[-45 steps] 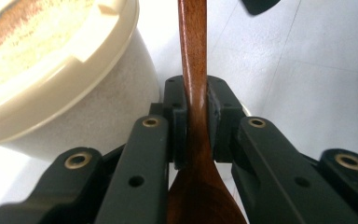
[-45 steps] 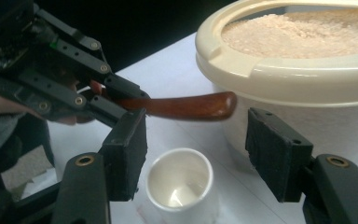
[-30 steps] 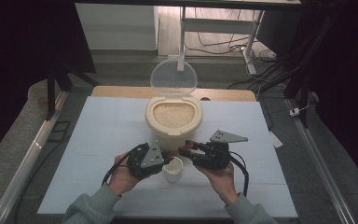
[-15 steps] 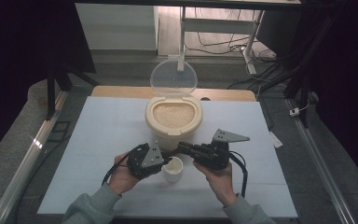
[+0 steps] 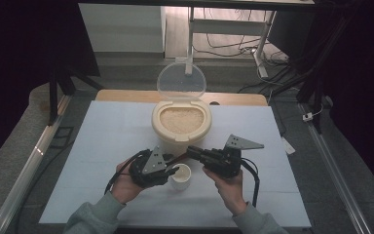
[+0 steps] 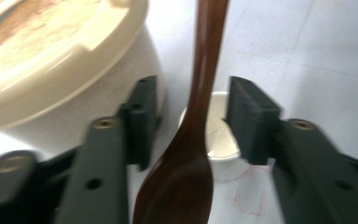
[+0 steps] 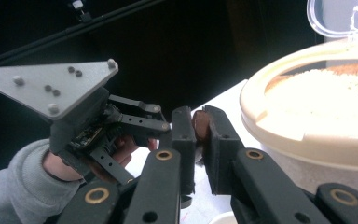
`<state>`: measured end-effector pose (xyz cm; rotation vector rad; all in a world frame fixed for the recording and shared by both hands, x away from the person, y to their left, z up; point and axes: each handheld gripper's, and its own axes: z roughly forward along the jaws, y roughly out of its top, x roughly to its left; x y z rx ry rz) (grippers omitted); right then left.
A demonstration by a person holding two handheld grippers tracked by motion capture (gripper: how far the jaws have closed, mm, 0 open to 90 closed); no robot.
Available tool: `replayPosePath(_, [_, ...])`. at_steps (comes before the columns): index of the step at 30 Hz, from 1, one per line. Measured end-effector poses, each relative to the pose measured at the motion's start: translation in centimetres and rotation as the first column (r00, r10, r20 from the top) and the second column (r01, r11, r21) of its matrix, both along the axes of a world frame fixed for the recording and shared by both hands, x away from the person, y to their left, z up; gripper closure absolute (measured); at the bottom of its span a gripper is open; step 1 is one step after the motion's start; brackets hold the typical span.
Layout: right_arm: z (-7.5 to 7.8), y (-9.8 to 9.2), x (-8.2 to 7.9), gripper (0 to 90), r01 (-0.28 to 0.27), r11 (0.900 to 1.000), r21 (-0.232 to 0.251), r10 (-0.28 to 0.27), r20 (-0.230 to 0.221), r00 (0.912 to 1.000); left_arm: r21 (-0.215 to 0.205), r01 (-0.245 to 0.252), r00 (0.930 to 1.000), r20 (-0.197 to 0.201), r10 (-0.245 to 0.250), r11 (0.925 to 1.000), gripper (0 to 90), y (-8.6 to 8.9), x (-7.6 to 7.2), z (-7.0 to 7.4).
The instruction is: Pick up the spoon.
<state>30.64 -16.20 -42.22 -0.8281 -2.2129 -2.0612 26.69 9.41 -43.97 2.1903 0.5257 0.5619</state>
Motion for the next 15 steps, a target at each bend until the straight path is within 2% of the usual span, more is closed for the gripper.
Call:
replayPosePath(5, [0.2, -0.5, 0.0, 83.1, 0.005, 1.000, 0.011, -0.006, 0.020, 0.9998, -0.034, -0.045, 0.9987, -0.025, 0.044, 0.9984, 39.9, 1.4, -0.2, -0.5])
replayPosePath(8, [0.3, -0.7, 0.1, 83.1, 0.005, 1.000, 0.010, -0.006, 0.028, 0.9996, -0.055, -0.068, 0.9970, -0.041, 0.066, 0.9961, 36.7, 2.4, -0.3, -0.8])
replayPosePath(15, [0.6, -1.3, 0.2, 83.1, 0.015, 1.000, 0.014, -0.016, 0.046, 0.9988, -0.071, -0.112, 0.9914, -0.076, 0.107, 0.9912, 33.8, 4.5, -0.8, -1.7])
